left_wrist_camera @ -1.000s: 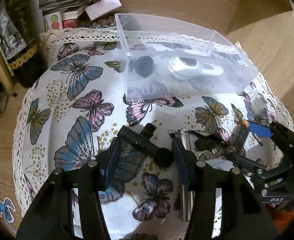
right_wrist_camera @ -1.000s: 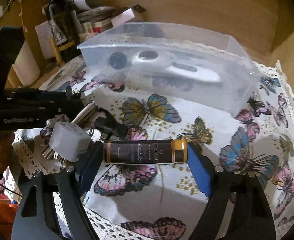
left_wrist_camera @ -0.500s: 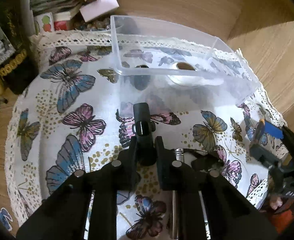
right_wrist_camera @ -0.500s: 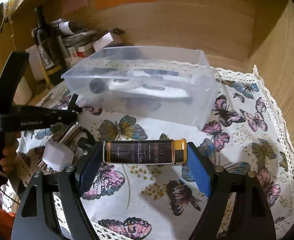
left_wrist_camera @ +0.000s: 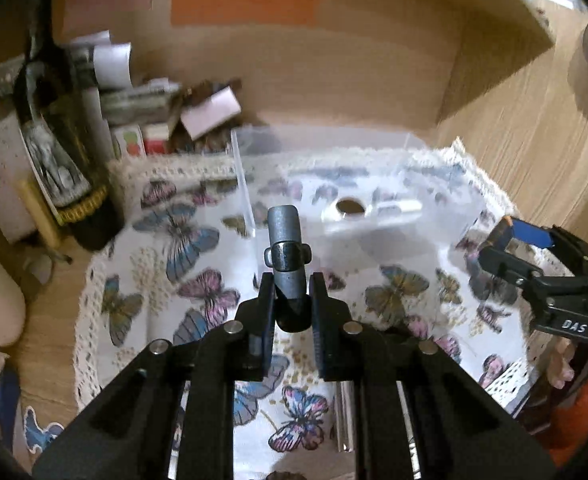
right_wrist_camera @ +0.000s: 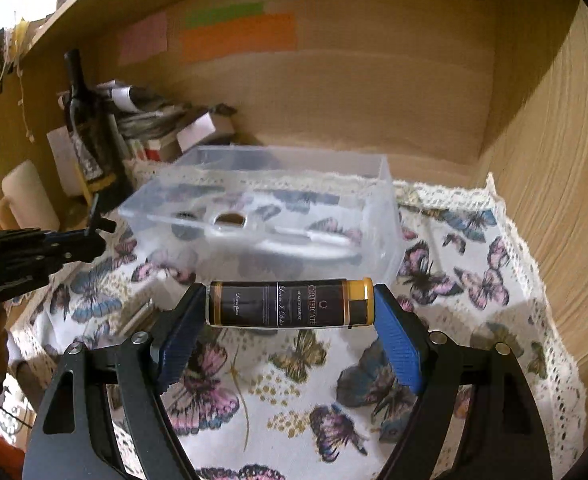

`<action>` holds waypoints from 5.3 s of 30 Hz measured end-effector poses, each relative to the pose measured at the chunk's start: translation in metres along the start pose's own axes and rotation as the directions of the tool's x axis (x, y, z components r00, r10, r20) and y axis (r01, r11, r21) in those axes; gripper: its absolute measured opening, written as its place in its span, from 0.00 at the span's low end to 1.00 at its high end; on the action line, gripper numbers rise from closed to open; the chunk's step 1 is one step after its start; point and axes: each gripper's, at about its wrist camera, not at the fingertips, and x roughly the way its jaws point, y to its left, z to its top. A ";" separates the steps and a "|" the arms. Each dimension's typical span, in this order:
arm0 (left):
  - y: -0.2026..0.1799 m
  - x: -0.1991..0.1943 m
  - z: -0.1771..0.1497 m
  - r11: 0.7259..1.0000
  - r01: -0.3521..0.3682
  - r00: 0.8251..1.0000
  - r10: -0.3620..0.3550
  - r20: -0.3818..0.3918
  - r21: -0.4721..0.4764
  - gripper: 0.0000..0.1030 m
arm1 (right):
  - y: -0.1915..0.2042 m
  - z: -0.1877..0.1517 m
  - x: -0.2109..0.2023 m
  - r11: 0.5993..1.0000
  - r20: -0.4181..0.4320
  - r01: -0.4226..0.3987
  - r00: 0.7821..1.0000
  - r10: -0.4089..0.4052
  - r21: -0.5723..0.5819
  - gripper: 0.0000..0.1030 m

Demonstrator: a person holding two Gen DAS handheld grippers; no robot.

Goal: Organize rigid objects
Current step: 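Lower the bottle into the clear box with the right gripper while the left gripper releases the clip there, then grasp the white tape roll with the right gripper while the left gripper grasps the metal cylinder, then place the tape roll into the clear box with the right gripper while the left gripper drops the cylinder in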

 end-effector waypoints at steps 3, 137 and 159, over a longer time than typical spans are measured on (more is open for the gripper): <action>-0.004 -0.006 0.012 1.000 0.003 0.999 -0.003 0.042 0.006 0.15 | 0.001 0.011 -0.003 1.000 0.037 0.010 0.999 -0.010 -0.008 0.77; -0.017 0.005 -0.015 0.997 0.046 0.997 -0.041 -0.069 0.069 0.14 | 0.013 -0.013 -0.001 0.999 0.029 -0.035 0.999 0.034 0.033 0.40; -0.025 -0.031 0.043 0.989 0.114 0.987 -0.123 0.104 0.093 0.14 | -0.004 0.027 -0.010 1.000 0.134 0.010 0.991 -0.012 0.012 0.40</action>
